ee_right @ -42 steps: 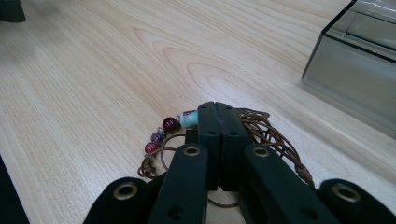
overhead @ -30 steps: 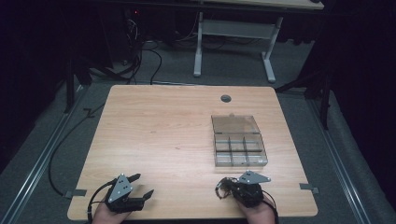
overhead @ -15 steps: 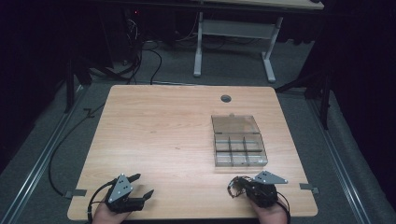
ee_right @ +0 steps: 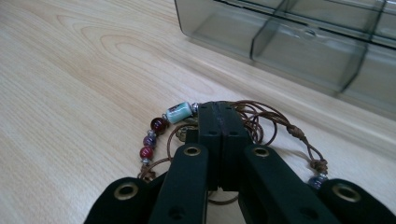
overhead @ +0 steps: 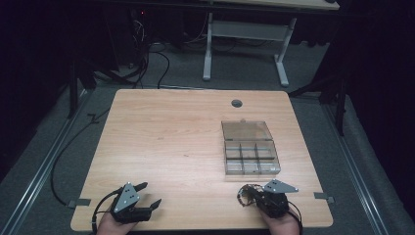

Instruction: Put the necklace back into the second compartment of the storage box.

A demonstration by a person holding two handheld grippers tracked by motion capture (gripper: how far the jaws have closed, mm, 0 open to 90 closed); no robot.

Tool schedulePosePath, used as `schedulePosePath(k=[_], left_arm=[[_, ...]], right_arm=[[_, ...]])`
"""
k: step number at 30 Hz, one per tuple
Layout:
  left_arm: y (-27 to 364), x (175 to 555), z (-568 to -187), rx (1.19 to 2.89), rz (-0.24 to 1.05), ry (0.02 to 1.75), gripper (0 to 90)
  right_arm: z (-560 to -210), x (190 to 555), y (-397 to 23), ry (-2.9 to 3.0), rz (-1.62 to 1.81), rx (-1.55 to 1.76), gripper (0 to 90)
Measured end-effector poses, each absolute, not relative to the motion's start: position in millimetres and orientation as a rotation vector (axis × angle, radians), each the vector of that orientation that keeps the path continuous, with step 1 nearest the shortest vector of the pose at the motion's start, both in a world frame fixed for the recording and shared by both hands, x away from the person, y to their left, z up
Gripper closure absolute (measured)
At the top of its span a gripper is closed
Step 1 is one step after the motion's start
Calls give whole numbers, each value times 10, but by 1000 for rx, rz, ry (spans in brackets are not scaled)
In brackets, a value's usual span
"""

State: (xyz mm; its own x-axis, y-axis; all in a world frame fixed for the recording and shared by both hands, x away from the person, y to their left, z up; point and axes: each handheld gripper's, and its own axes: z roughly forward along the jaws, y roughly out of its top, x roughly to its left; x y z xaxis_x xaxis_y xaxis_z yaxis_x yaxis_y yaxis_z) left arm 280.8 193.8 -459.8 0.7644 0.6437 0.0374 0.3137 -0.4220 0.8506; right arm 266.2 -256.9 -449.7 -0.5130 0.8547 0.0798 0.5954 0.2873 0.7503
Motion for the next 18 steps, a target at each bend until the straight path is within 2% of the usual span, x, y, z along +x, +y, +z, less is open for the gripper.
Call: schedulePosePath(k=[11, 18], left_arm=[[1934, 2806, -4599, 2037, 453, 714, 241], [1935, 2807, -4599, 2039, 445, 714, 241]], right_arm=[[-4510, 2760, -2481, 2229, 1092, 1306, 900], [-4495, 2627, -2729, 2193, 1081, 1374, 900]])
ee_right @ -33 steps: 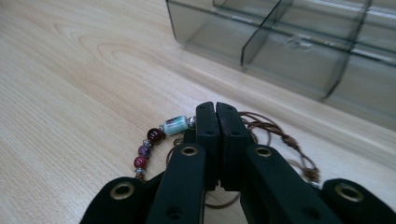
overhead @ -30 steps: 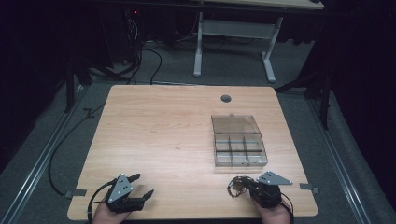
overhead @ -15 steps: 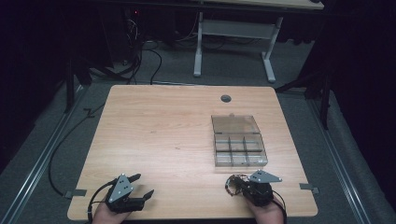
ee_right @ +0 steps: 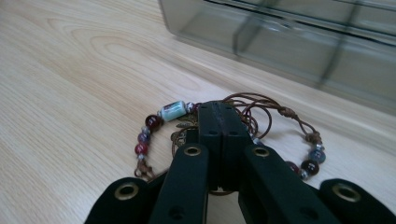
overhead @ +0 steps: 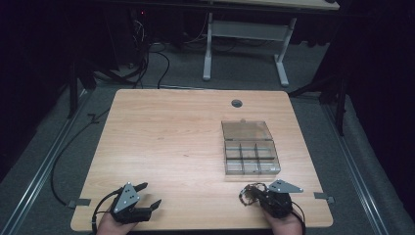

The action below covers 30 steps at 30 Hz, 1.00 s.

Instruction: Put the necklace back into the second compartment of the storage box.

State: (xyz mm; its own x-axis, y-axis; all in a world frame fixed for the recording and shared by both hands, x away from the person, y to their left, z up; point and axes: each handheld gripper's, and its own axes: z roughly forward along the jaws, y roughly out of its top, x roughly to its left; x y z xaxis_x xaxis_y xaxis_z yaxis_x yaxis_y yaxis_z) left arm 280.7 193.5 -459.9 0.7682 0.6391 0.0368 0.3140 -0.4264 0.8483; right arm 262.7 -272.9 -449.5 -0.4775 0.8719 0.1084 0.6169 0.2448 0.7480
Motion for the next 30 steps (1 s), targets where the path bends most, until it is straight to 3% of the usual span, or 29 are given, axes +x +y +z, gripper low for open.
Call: schedulePosePath(k=[7, 30], left_arm=[[1937, 2804, -4599, 2035, 448, 712, 242], [1929, 2804, -4601, 2070, 410, 674, 244]], right_arm=[[-4342, 2622, -2833, 2109, 1101, 1424, 880], [-4167, 2803, -2784, 2453, 576, 1582, 706]])
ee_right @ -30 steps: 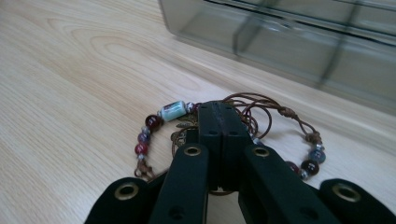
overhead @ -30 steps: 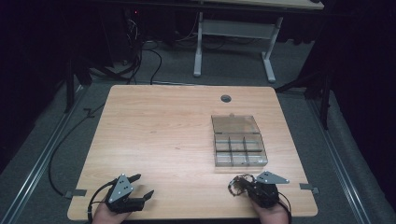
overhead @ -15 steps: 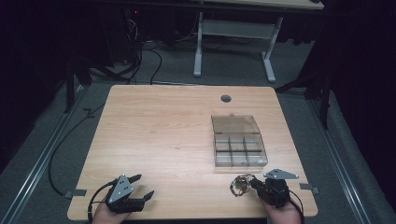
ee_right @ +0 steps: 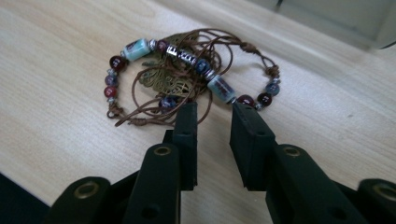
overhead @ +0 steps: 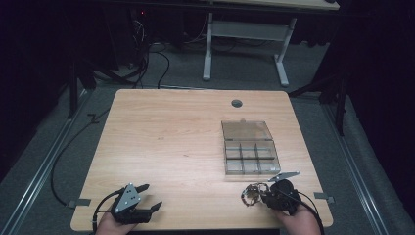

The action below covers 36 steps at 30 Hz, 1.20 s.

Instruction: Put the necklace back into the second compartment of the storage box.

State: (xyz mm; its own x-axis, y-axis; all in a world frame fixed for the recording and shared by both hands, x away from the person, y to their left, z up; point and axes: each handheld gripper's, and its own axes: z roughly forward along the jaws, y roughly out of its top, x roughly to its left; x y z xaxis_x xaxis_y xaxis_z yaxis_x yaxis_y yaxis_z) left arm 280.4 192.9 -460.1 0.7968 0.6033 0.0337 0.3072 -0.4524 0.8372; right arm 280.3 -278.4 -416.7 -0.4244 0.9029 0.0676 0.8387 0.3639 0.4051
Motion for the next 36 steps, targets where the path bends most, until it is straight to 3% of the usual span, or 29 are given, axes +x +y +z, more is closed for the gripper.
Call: schedulePosePath(k=[21, 25, 31, 36], left_arm=[[1930, 2808, -4602, 2075, 396, 669, 244], [1930, 2809, -4602, 2076, 395, 670, 244], [1933, 2807, -4600, 2077, 394, 666, 244], [1933, 2807, -4600, 2077, 393, 666, 246]], right_arm=[[-3976, 2967, -2617, 2611, 351, 1589, 623], [-3929, 3020, -2545, 2637, 345, 1595, 508], [-3941, 3117, -2393, 2670, 354, 1590, 225], [-4029, 3178, -2286, 2662, 326, 1575, 128]])
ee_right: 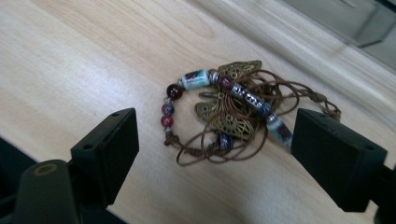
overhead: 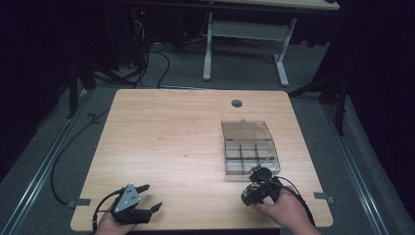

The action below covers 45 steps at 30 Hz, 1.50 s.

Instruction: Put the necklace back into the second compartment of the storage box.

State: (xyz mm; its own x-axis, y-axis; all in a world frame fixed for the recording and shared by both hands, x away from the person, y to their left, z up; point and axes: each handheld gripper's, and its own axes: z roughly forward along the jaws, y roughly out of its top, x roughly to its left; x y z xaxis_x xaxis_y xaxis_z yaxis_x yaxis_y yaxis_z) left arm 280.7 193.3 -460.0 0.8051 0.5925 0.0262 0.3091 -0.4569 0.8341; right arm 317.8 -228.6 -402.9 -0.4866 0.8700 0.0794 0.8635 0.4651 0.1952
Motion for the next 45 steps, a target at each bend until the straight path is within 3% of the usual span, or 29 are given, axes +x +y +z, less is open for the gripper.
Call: schedulePosePath(k=[5, 13, 14, 16, 18, 20, 21, 22, 26, 31, 39, 42, 44, 45], left_arm=[[1933, 2807, -4600, 2078, 392, 664, 246], [1934, 2805, -4600, 2078, 389, 658, 248], [1936, 2804, -4600, 2078, 390, 656, 247], [1936, 2804, -4600, 2077, 390, 657, 247], [1936, 2804, -4600, 2078, 391, 656, 247], [1934, 2804, -4600, 2079, 391, 655, 247], [1934, 2804, -4600, 2079, 391, 655, 247], [1934, 2804, -4601, 2079, 391, 656, 247], [1933, 2805, -4601, 2080, 391, 657, 247], [1933, 2805, -4601, 2081, 392, 658, 248], [1931, 2806, -4602, 2082, 390, 657, 248], [1932, 2805, -4601, 2082, 391, 656, 249], [1933, 2804, -4601, 2082, 391, 656, 249], [1933, 2805, -4601, 2082, 390, 656, 249]], right_arm=[[-4166, 3256, -2232, 2678, 249, 1595, 49], [-4269, 3251, -2127, 2688, 148, 1504, 118], [-4235, 3243, -2130, 2680, 152, 1498, 242], [-4204, 3228, -2143, 2690, 153, 1475, 355], [-4191, 3222, -2156, 2694, 149, 1473, 401], [-4166, 3211, -2225, 2712, 177, 1473, 527], [-4166, 3211, -2225, 2712, 177, 1473, 527], [-4143, 3208, -2279, 2723, 210, 1518, 636], [-4108, 3182, -2357, 2724, 249, 1487, 779], [-4115, 3146, -2396, 2735, 222, 1452, 795], [-4092, 3145, -2386, 2707, 173, 1461, 567], [-4155, 3157, -2399, 2718, 156, 1446, 605], [-4147, 3156, -2399, 2725, 173, 1442, 774], [-4147, 3156, -2402, 2742, 185, 1419, 810]])
